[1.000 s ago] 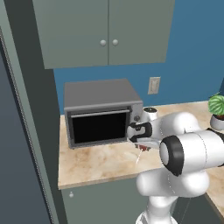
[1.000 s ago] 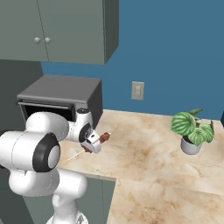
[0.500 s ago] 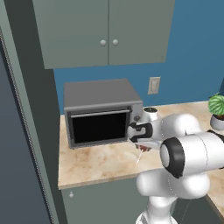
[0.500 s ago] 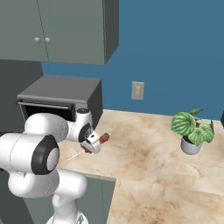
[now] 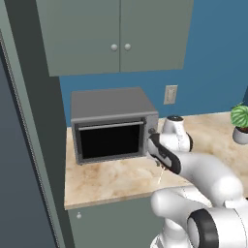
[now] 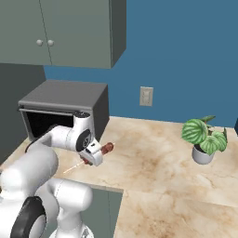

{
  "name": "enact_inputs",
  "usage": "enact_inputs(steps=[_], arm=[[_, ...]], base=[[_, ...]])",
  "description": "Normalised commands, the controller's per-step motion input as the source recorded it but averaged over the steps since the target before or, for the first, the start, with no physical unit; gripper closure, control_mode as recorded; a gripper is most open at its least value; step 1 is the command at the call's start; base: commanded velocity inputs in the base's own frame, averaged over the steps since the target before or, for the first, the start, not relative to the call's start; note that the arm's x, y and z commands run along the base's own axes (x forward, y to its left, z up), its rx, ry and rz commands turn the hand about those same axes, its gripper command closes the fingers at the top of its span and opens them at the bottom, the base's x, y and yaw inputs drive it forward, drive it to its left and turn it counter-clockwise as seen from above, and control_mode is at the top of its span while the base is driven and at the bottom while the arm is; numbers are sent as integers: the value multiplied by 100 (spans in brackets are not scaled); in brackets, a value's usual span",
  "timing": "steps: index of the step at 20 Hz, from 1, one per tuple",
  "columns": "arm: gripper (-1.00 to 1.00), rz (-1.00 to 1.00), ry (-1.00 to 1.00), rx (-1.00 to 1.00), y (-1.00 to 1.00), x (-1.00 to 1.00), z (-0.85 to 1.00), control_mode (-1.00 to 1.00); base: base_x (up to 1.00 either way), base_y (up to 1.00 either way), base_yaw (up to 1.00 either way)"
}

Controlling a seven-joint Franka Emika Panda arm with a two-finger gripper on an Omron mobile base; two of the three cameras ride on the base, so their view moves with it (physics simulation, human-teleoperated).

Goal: Store the kebab skewer in the freezer for long-term storage. Close the freezer door after placing the cooked food.

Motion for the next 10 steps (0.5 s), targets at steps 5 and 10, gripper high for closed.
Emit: enact_inputs(steps=[5, 10], arm=[[100, 0, 0, 0, 4, -60, 94, -100], [100, 0, 0, -1, 36, -56, 100, -100]], base=[[0, 0, 0], [0, 0, 0]])
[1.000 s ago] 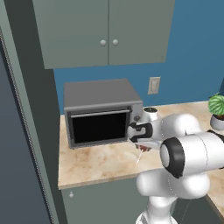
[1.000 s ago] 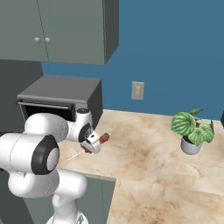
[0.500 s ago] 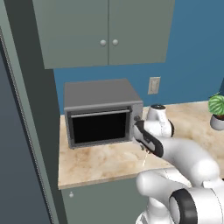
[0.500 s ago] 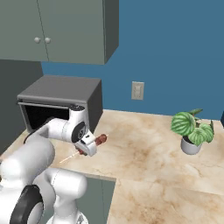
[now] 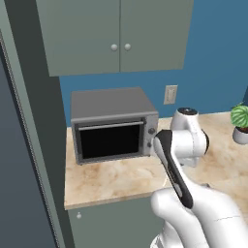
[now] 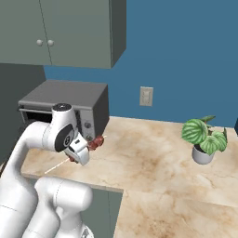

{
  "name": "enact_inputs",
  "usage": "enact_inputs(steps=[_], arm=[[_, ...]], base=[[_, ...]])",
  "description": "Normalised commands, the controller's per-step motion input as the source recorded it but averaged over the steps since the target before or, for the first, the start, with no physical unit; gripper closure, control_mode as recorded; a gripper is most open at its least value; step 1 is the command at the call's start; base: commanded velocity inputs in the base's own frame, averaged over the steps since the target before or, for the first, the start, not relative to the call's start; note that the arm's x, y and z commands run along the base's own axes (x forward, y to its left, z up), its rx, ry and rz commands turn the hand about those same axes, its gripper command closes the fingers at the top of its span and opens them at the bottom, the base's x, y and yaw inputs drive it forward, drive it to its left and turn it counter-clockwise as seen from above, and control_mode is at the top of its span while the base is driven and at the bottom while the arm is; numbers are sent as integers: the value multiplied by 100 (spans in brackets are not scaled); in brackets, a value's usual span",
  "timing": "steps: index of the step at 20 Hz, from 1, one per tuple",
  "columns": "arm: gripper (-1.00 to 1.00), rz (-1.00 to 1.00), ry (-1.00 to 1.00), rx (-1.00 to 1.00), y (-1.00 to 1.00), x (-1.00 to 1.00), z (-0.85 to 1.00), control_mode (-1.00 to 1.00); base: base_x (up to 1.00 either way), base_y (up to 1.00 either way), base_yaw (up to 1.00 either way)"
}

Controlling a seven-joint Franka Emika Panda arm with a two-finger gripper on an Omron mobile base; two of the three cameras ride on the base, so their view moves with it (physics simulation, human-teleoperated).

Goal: Store the kebab skewer in the freezer for long-term storage. Close the freezer door after placing the cooked food.

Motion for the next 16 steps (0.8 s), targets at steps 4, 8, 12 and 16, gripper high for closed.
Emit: enact_inputs(steps=[4, 8, 12, 16], arm=[[100, -1, 3, 0, 57, -61, 96, -100], [100, -10, 4, 0, 25, -50, 99, -100], [100, -2, 10, 0, 1, -33, 100, -100], [100, 0, 17, 0, 0, -5, 83, -100]], base=[[0, 0, 0], [0, 0, 0], [0, 0, 0], [0, 0, 0]])
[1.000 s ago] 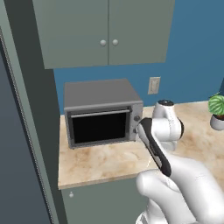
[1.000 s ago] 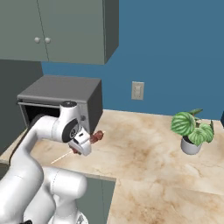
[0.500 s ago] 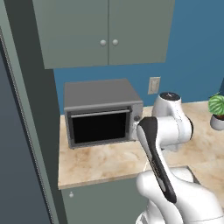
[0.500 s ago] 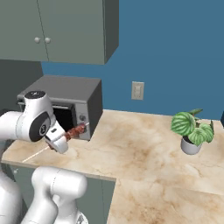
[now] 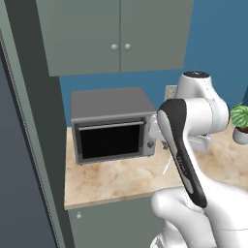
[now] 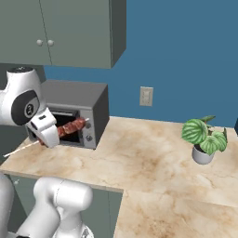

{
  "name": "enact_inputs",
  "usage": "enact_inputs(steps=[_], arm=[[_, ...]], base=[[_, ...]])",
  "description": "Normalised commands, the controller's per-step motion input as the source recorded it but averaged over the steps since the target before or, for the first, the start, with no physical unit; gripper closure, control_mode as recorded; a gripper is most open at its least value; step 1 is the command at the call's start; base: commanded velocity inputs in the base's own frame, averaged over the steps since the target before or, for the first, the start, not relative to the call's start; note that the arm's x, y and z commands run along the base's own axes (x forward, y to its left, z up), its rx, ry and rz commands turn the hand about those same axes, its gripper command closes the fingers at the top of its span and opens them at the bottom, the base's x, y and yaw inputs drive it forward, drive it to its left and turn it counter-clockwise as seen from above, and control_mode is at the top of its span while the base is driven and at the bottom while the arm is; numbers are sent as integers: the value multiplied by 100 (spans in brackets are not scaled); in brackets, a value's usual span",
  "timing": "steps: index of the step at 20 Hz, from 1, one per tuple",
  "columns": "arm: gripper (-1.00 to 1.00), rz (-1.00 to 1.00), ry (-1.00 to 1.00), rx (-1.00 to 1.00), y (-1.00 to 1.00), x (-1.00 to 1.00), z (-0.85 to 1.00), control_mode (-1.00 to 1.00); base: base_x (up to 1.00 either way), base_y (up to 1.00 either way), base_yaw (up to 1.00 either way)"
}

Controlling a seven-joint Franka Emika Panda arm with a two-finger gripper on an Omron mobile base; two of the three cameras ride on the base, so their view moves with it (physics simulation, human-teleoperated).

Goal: Store the kebab skewer in the freezer for long-term storage. Close the freezer door after placing the cooked food.

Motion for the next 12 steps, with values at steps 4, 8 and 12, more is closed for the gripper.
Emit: enact_inputs(steps=[4, 8, 12], arm=[[100, 0, 2, 3, -1, -33, 3, -100], [100, 0, 0, 1, -8, -40, -1, -100], [100, 0, 0, 0, -15, -38, -1, -100]], base=[[0, 0, 0], [0, 0, 0], [0, 0, 0]])
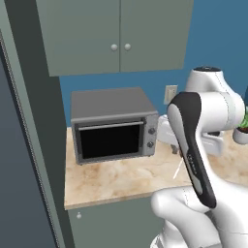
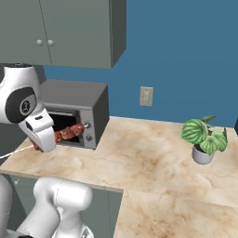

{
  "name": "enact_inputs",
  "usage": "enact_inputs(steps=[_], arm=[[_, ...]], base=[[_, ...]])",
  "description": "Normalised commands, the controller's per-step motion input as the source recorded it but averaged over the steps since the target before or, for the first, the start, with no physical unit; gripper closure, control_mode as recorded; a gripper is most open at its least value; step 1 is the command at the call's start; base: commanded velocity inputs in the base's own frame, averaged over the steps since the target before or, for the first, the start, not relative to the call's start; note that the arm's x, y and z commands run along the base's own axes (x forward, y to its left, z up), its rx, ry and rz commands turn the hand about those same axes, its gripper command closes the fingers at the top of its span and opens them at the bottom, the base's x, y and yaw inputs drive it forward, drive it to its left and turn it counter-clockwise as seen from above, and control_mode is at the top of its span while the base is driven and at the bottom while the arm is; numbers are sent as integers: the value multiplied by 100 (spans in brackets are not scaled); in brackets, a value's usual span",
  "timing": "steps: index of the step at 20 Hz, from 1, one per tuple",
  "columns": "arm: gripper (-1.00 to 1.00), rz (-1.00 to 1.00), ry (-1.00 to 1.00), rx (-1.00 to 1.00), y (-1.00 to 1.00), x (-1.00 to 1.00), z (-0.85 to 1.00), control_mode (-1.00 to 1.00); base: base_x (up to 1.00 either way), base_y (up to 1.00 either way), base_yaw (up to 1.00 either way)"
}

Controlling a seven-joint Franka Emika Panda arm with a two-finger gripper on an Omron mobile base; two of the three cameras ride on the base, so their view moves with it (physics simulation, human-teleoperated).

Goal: Store the kebab skewer in the freezer for long-term storage. Close the freezer door after placing the cooked food.

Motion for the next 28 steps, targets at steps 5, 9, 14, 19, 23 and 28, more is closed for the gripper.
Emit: enact_inputs(steps=[5, 9, 14, 19, 23, 28], arm=[[100, 0, 0, 0, 0, 0, 0, -100], [100, 0, 0, 0, 0, -3, 0, -100], [100, 0, 0, 0, 0, -23, 0, 100], [100, 0, 0, 0, 0, 0, 0, 100], [100, 0, 0, 0, 0, 0, 0, 100], [100, 0, 0, 0, 0, 0, 0, 100]], base=[[0, 0, 0], [0, 0, 0], [-32, 0, 0], [-95, 0, 0], [-78, 4, 0], [-69, 6, 0]])
